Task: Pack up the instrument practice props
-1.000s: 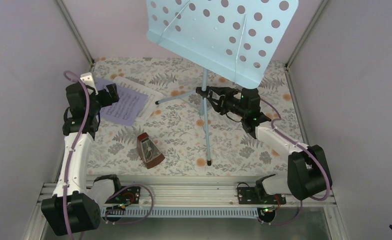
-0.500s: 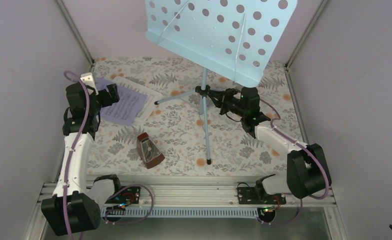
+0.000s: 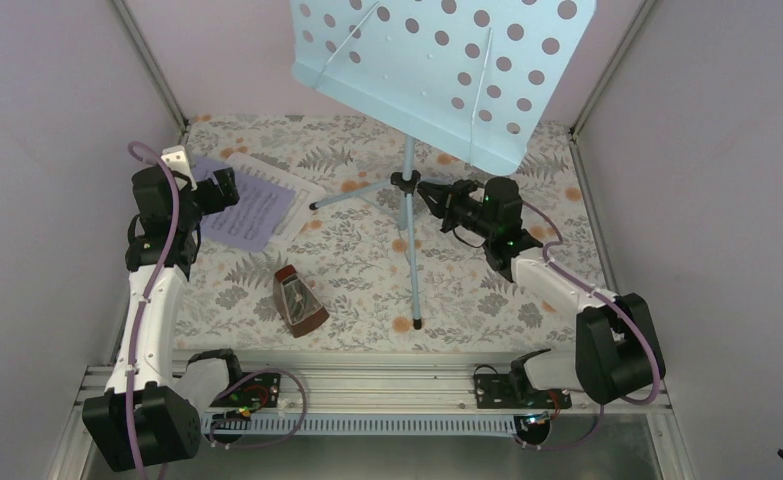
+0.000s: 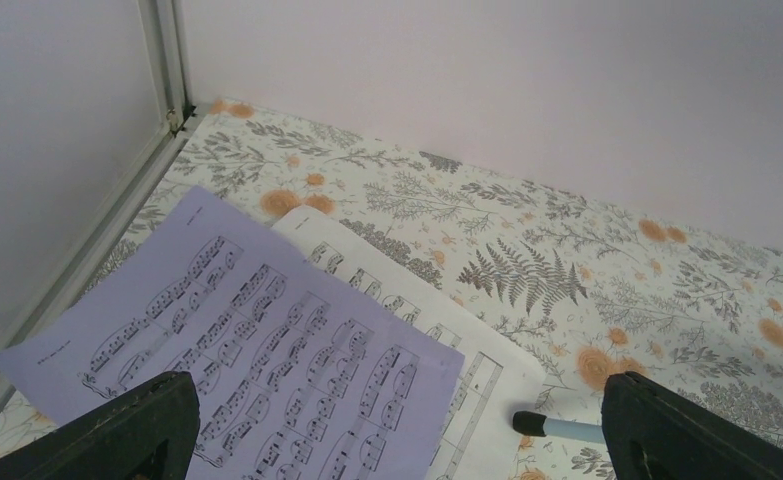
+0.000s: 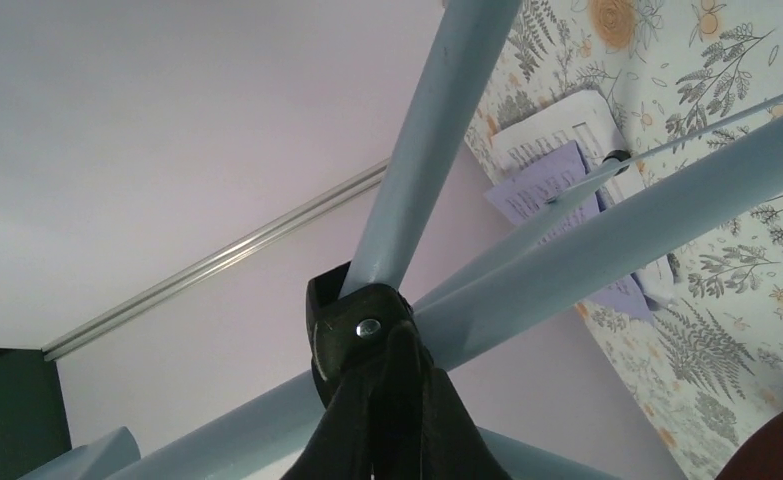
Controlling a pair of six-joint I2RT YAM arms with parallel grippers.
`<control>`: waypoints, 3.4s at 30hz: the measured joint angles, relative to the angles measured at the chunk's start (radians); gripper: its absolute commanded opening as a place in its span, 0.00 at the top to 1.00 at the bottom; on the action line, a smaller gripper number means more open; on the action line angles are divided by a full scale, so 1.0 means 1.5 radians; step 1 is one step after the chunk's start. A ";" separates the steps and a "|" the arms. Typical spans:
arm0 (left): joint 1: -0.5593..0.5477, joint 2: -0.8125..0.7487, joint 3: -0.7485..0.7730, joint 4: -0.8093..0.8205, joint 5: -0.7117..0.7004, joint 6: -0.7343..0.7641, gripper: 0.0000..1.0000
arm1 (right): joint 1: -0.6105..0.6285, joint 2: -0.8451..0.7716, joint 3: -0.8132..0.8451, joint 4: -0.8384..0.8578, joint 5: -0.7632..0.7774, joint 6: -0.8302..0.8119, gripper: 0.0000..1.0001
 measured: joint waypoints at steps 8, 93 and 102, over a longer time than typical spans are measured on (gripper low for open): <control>0.000 0.000 0.000 0.000 0.000 0.000 0.00 | 0.000 -0.004 -0.008 0.010 0.007 -0.067 0.96; -0.669 0.360 0.053 0.321 0.140 -0.125 0.42 | -0.123 0.179 0.456 0.089 -0.598 -0.996 0.61; -0.677 0.410 0.064 0.323 0.133 -0.117 0.90 | -0.112 0.178 0.458 0.001 -0.594 -1.051 0.84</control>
